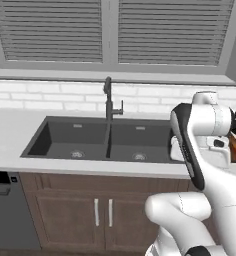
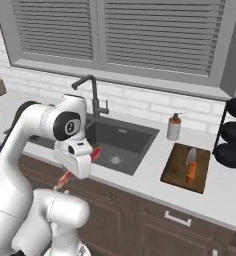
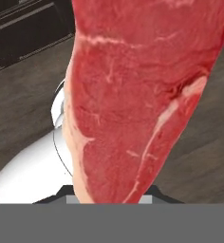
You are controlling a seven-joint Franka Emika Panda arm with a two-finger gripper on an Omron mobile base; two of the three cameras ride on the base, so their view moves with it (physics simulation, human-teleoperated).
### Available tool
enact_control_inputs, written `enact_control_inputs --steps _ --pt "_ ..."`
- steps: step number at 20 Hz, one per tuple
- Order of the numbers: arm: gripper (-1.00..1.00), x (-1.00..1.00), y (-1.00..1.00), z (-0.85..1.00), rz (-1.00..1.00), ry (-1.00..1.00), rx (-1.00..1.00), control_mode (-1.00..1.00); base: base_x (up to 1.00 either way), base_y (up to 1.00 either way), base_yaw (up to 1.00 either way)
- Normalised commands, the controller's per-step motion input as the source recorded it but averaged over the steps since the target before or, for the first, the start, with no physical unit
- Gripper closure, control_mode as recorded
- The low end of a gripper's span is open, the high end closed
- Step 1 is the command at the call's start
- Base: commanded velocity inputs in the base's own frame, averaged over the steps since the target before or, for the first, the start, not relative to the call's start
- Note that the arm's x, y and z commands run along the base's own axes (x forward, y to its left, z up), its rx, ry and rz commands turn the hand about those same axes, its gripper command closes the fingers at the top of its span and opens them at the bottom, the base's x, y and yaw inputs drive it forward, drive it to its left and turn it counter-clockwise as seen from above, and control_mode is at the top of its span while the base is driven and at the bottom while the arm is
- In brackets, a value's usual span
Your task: Pick up the knife from the drawer and place it on the cutting board. Then place the meat from the plate to the cutting board.
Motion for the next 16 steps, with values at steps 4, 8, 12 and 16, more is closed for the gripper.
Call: enact_control_inputs --steps 4,8,12,16 --pt "1.00 0.00 0.00 0.00 0.00 0.00 0.00 1.00 0.10 -0.87 0.00" --pt "1.00 0.44 -0.66 0.01 0.00 0.00 0.09 -1.00 0.00 0.00 0.00" --pt "1.00 0.54 -0.54 0.14 0.05 0.00 0.01 -1.00 0.00 0.00 0.00" --pt "1.00 0.63 -0.71 0.10 0.08 0.00 0.02 -1.00 0.00 0.00 0.00"
